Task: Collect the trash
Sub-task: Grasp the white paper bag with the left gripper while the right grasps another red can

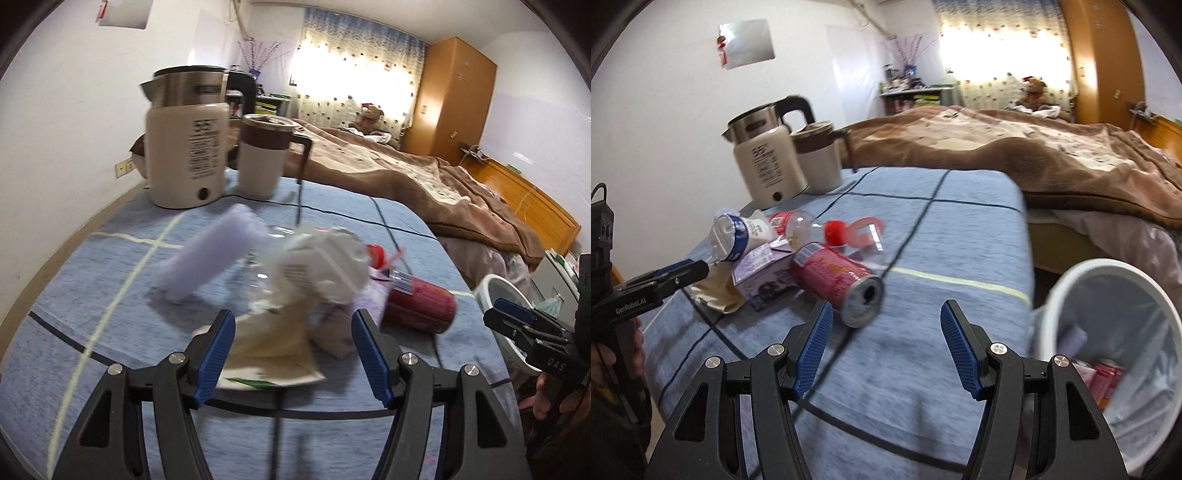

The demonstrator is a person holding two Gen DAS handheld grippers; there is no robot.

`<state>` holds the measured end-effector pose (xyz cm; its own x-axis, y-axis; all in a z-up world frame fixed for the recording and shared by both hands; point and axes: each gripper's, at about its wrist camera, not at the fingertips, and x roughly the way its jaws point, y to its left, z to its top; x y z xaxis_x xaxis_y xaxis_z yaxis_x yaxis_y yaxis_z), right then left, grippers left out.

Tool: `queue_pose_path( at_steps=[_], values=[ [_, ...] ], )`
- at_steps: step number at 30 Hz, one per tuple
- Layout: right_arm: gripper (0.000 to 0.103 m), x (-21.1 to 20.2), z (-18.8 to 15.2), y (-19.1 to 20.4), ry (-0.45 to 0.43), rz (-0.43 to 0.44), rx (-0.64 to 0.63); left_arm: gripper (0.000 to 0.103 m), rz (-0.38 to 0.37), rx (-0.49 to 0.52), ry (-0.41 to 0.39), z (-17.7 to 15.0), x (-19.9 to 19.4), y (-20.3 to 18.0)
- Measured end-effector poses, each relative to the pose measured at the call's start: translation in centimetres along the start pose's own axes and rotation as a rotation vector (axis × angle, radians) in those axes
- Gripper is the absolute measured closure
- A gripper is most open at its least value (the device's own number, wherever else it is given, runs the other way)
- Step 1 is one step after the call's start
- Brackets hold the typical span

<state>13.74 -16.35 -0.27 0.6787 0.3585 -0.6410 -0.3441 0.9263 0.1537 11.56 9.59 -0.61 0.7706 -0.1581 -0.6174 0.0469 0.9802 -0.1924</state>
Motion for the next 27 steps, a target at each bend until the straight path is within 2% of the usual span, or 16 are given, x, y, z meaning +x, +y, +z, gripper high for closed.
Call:
queue_pose_path(
  at_steps=[6,8,10,11,12,18,27],
  values=[
    [0.041,2.2,1.5,1.5,0.001,0.033,-0.061,0.034,0.016,0.005,0.030,0.5,1.0,2.1],
    [0.041,3.0,2.0,1.6,0.012,0.030,-0.074,0.031,-0.009,0.001,0.041,0.5,1.4,2.9],
    [0.041,4.1,2.5,1.9,0.035,0.042,-0.092,0.029,-0.042,0.012,0.091,0.5,2.5,3.2],
    [0.041,4.5,2.7,2.0,0.042,0.052,-0.101,0.029,-0.024,0.011,0.094,0.4,2.7,3.3],
    [0.041,4.9,2.8,2.2,0.044,0.064,-0.114,0.029,-0.014,0.017,0.091,0.3,2.8,3.3],
    [0.038,7.3,2.5,2.4,0.104,0.077,-0.125,0.029,-0.067,0.047,0.142,-0.5,3.9,3.1],
    [0.038,7.1,0.8,4.0,0.184,0.117,-0.187,0.029,-0.151,0.091,0.181,-2.2,2.8,1.4]
  ],
)
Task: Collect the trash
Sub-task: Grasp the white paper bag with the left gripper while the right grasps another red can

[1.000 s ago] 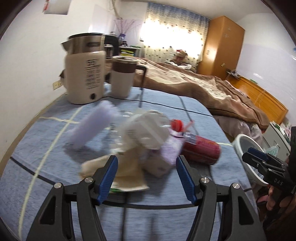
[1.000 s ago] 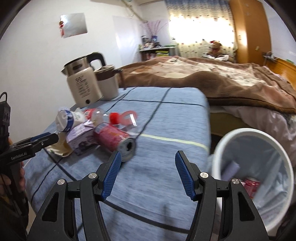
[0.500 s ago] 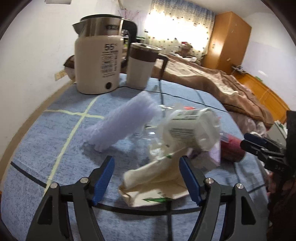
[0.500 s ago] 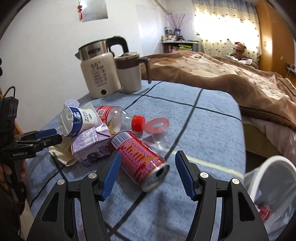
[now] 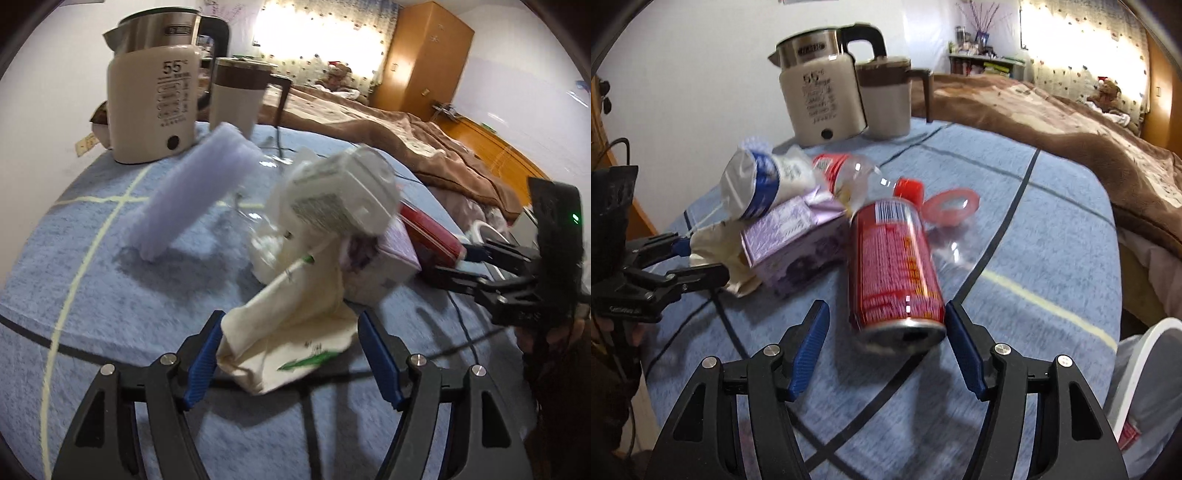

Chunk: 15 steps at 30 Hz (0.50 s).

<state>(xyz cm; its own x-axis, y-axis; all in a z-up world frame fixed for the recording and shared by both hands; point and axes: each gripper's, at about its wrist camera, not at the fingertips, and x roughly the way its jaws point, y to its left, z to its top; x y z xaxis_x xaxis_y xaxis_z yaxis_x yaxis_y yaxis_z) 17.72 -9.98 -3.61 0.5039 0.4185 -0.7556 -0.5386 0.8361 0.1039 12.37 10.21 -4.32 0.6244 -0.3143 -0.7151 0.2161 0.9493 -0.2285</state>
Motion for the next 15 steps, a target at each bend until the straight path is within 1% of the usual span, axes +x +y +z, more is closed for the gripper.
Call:
queue_pose_path(
  at_steps=[3,6,7,8,9,10,11,13,14,15],
  values=[
    [0.038,-0.1,0.0,0.0,-0.002,-0.004,0.014,0.029,-0.042,0.024,0.020,-0.5,-0.3,-0.7],
    [0.038,-0.1,0.0,-0.2,-0.007,-0.026,0.047,0.029,-0.068,0.075,0.006,-0.4,-0.9,-1.3],
    [0.038,0.0,0.1,-0.2,-0.007,-0.031,0.055,0.029,-0.057,0.083,-0.001,-0.2,-0.9,-1.3],
    [0.038,0.1,0.1,-0.2,-0.009,-0.046,0.067,0.029,-0.031,0.086,0.000,0.2,-0.7,-1.2],
    [0.038,0.0,0.0,-0.2,-0.010,-0.053,0.073,0.029,0.013,0.093,0.002,0.4,-0.4,-1.1],
    [0.038,0.1,0.0,-0.1,-0.010,-0.052,0.078,0.029,0.040,0.102,0.001,0.6,-0.1,-1.1],
    [0.038,0.3,0.2,-0.1,-0.008,-0.048,0.082,0.029,0.041,0.103,0.005,0.7,0.2,-1.0],
    [0.039,0.4,0.2,0.1,-0.005,-0.053,0.090,0.029,-0.001,0.078,0.030,0.8,0.9,-0.6],
    [0.041,0.5,0.3,0.1,-0.004,-0.057,0.092,0.030,0.002,0.062,0.043,0.8,1.3,-0.5],
    [0.044,0.5,0.3,0.2,-0.004,-0.059,0.090,0.034,0.011,0.062,0.046,0.7,1.5,-0.5]
  ],
)
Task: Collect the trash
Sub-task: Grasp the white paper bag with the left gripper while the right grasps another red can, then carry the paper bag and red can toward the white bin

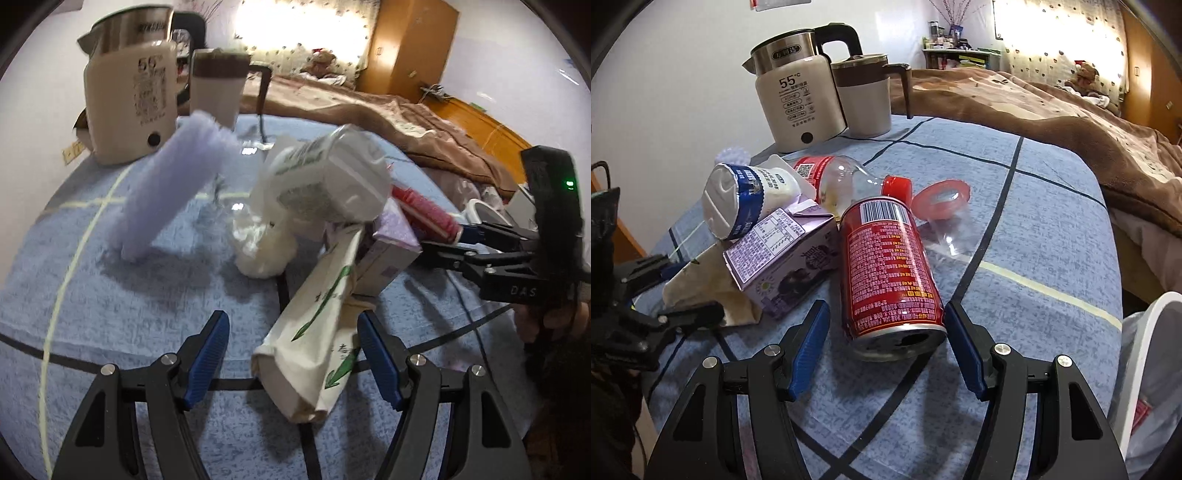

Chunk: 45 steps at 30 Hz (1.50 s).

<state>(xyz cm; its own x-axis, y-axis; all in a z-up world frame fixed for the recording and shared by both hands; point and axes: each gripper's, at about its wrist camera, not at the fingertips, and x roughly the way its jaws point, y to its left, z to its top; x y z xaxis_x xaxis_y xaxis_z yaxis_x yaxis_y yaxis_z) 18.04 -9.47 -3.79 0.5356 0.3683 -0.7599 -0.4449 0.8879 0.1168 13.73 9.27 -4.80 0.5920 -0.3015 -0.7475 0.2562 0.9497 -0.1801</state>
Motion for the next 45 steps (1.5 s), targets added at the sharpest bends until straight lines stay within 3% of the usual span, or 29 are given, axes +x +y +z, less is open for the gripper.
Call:
queue_pose_path(
  at_steps=[1,7,9,21,35,45],
  values=[
    [0.048,0.1,0.0,0.1,0.000,-0.004,-0.002,0.037,0.002,0.006,-0.006,-0.1,0.0,-0.1],
    [0.048,-0.2,-0.4,0.0,-0.011,-0.004,0.010,0.062,-0.021,-0.005,-0.010,-0.6,-0.3,-0.3],
    [0.048,-0.3,-0.6,0.0,-0.016,-0.007,0.020,0.065,-0.016,-0.008,-0.010,-0.8,-0.3,-0.6],
    [0.049,-2.9,-2.1,-0.5,-0.089,-0.060,0.077,0.067,-0.019,-0.043,-0.056,-1.3,-1.8,-1.8],
    [0.049,-7.9,-4.6,-0.9,-0.227,-0.115,0.130,0.067,-0.102,-0.057,-0.129,-0.4,-3.9,-4.8],
    [0.049,-10.5,-6.2,-2.1,-0.273,-0.148,0.157,0.067,-0.133,-0.040,-0.140,0.4,-3.8,-7.4]
  ],
)
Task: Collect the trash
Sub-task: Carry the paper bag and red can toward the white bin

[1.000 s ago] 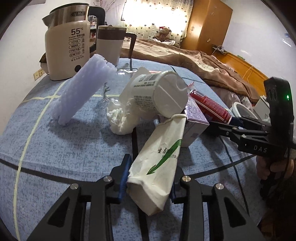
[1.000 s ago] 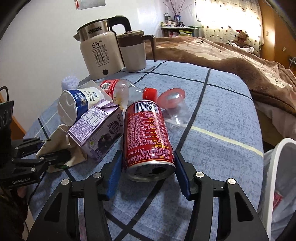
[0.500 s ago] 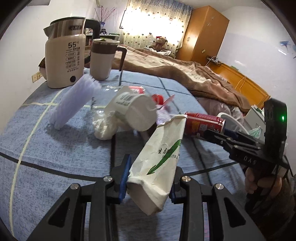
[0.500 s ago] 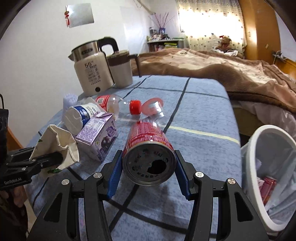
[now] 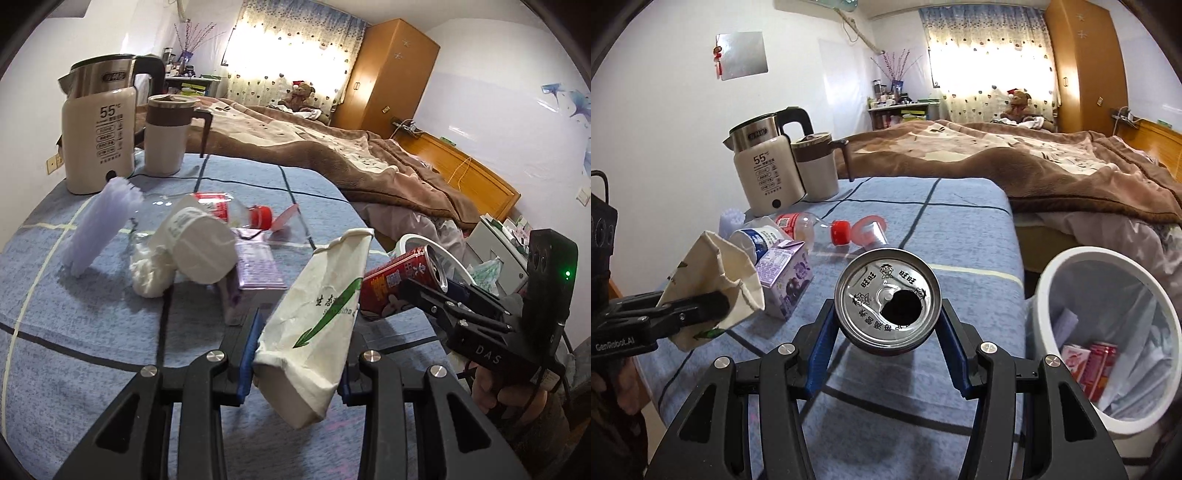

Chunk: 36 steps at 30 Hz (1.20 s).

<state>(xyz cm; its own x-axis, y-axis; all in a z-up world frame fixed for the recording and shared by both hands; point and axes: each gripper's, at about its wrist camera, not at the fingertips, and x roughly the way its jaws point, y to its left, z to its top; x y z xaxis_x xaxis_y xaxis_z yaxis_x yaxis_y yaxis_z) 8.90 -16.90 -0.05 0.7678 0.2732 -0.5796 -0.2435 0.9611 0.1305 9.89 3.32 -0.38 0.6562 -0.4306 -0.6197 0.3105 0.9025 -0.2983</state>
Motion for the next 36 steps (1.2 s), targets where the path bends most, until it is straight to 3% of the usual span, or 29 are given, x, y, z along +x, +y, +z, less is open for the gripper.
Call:
queue_pose_path(
  at_steps=[8,19,36],
  values=[
    [0.049,-2.6,0.0,-2.6,-0.033,-0.061,0.033,0.067,-0.037,0.016,0.004,1.6,1.3,-2.9],
    [0.049,-7.0,0.2,-8.4,-0.079,-0.171,0.097,0.067,-0.135,0.112,0.025,3.6,4.9,-10.6],
    [0.049,-9.5,-1.1,-18.2,-0.034,-0.326,0.197,0.066,-0.215,0.259,0.120,4.0,11.4,-21.3]
  ],
)
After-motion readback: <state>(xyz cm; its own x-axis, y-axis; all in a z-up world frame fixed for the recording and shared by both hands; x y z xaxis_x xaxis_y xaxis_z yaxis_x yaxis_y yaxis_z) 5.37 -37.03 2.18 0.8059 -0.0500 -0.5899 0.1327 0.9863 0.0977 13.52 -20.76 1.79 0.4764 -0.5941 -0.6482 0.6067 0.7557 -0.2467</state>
